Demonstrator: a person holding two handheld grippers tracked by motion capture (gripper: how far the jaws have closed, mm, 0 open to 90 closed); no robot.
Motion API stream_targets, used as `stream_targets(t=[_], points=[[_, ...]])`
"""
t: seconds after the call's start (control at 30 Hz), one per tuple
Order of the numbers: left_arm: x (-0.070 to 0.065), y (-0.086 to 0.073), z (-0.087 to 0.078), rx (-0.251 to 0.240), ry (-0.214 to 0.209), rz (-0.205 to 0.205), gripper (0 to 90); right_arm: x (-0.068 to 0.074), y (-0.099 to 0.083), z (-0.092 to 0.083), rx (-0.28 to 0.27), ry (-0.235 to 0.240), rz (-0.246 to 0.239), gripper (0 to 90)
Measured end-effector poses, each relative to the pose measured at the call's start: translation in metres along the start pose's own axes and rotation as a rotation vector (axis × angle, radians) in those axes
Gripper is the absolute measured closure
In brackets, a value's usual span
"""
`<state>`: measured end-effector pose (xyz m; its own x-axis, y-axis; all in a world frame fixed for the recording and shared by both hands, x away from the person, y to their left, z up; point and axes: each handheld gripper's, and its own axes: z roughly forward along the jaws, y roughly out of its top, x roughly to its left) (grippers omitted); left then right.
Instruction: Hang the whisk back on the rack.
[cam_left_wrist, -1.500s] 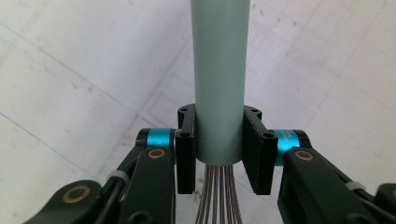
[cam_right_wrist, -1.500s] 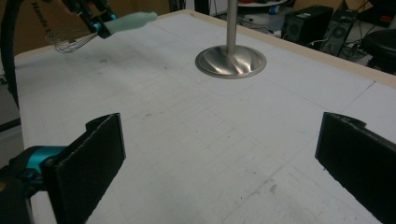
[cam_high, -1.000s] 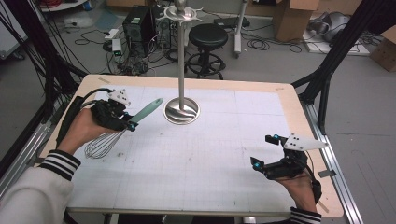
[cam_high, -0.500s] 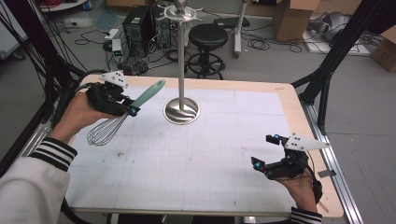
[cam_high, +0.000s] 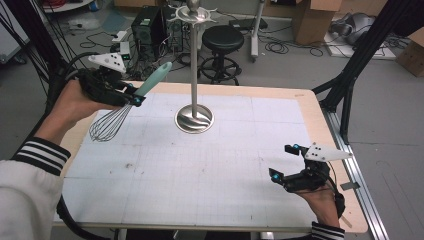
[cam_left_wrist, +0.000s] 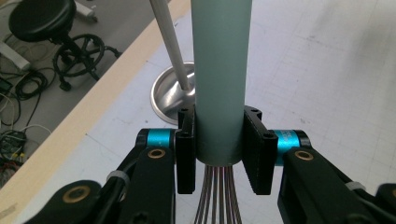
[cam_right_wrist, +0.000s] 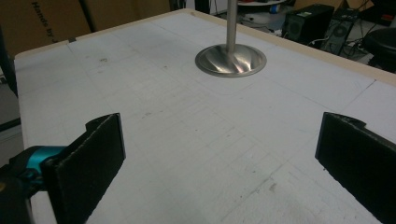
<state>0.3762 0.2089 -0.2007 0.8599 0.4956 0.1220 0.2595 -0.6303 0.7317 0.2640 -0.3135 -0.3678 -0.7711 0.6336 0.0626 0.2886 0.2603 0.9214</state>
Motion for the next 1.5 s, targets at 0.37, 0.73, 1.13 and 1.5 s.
stream_targets(t=[0.37, 0.73, 1.13, 1.5], points=[[0.013, 0.015, -0.016, -0.068, 0.006, -0.005, 69.3, -0.001, 0.0, -0.001, 0.002, -0.002, 0.006, 0.5], [0.025, 0.034, -0.032, -0.102, 0.014, -0.007, 69.3, -0.002, 0.0, -0.003, -0.006, -0.004, 0.006, 0.5], [0.04, 0.048, -0.029, -0.124, 0.026, -0.017, 69.3, -0.002, -0.002, -0.006, -0.008, -0.009, 0.005, 0.5], [0.057, 0.05, -0.013, -0.118, 0.028, -0.047, 69.3, -0.002, 0.0, -0.005, -0.009, -0.001, 0.006, 0.5]])
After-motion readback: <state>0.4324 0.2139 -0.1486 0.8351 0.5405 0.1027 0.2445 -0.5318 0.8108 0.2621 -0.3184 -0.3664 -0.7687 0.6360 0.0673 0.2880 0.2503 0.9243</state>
